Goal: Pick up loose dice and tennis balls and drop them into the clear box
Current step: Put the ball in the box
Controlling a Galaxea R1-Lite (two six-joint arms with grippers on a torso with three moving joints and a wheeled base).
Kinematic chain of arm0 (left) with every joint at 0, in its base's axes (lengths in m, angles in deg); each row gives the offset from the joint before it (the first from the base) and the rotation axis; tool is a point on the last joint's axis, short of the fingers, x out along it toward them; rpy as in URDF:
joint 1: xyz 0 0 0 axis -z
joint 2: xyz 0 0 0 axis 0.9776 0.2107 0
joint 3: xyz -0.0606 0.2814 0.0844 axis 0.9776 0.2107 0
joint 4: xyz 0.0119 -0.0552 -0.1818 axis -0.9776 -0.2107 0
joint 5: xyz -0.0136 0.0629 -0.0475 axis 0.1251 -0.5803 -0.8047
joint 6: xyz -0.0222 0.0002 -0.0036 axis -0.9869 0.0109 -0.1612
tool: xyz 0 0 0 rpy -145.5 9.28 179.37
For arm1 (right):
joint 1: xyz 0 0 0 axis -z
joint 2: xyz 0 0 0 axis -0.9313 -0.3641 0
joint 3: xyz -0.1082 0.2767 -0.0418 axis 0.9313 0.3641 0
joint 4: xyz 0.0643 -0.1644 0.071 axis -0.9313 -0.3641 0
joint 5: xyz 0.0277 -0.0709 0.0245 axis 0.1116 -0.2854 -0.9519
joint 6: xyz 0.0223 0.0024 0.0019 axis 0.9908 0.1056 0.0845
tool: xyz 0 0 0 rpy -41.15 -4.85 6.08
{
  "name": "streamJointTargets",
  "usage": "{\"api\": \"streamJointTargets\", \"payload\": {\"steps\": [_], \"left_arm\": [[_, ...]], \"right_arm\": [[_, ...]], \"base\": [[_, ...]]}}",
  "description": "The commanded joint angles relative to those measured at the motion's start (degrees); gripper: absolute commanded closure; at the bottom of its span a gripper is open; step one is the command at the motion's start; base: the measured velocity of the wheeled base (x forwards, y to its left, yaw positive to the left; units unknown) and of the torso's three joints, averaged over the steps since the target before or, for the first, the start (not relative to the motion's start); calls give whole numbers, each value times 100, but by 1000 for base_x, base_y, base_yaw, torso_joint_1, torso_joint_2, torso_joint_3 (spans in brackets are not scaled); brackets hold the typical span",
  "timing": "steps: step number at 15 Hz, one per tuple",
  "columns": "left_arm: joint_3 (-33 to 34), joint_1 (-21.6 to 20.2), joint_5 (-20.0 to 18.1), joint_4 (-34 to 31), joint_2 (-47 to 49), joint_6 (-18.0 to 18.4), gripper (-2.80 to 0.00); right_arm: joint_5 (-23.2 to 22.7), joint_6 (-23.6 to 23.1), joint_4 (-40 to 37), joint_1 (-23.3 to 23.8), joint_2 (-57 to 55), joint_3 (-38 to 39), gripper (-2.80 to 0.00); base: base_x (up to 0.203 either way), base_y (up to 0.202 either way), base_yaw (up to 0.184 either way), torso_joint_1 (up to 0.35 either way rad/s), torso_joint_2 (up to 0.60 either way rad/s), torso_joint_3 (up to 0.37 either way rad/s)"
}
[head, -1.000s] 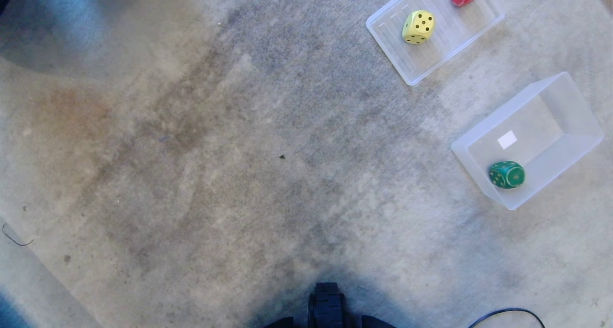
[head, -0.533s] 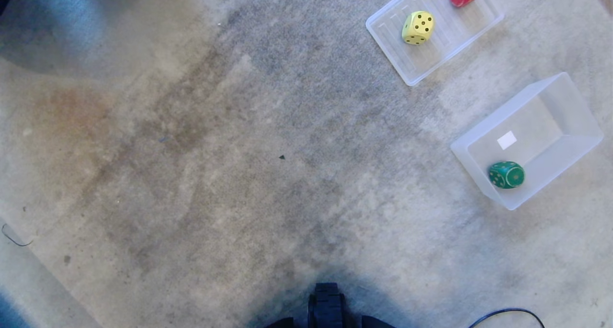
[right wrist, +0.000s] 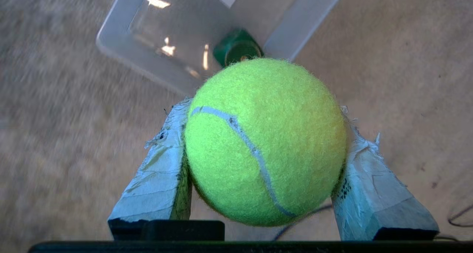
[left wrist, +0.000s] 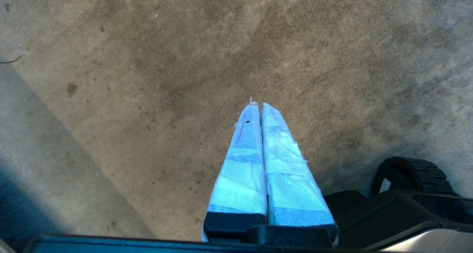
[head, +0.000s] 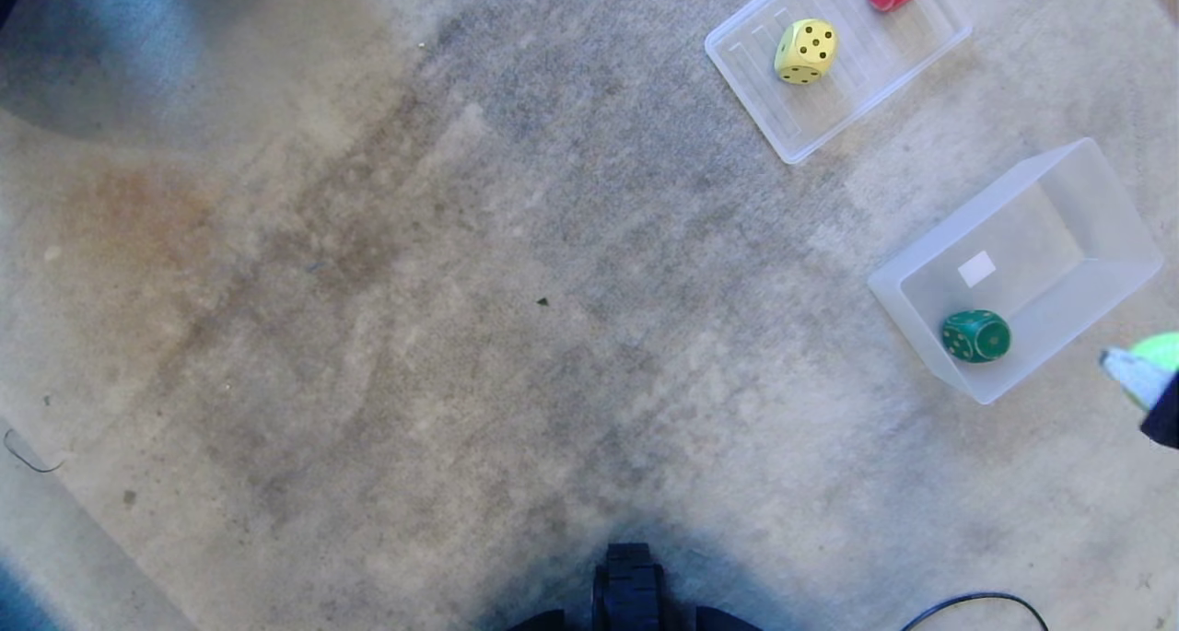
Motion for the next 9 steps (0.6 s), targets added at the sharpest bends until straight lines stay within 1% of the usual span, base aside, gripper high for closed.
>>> {"api": "streamJointTargets", "payload": {"steps": [1, 2, 4, 6, 7, 8, 9], "left_arm": [[0, 0, 2, 0, 0, -5, 0], [0, 0, 2, 0, 0, -5, 0], [0, 0, 2, 0, 0, -5, 0], [0, 0, 2, 0, 0, -5, 0], [0, 0, 2, 0, 0, -5, 0], [0, 0, 2, 0, 0, -5, 0], [0, 0, 2, 0, 0, -5, 0]], "right_arm": [[139, 187, 1340, 157, -2286, -387, 0], [198, 355, 1665, 272, -2780, -618, 0], [289, 676, 2036, 508, -3530, -1158, 0], [354, 855, 2248, 786, -3945, -1746, 0], [342, 894, 2339, 871, -3999, -1812, 0], [336, 901, 2360, 877, -3976, -1815, -280], [345, 903, 2369, 868, -3965, -1817, -280]], "base": [[0, 0, 0, 0, 0, 0], [0, 0, 0, 0, 0, 0], [0, 0, 0, 0, 0, 0], [0, 0, 0, 0, 0, 0], [0, 0, 0, 0, 0, 0], [0, 0, 0, 0, 0, 0], [0, 0, 0, 0, 0, 0]]}}
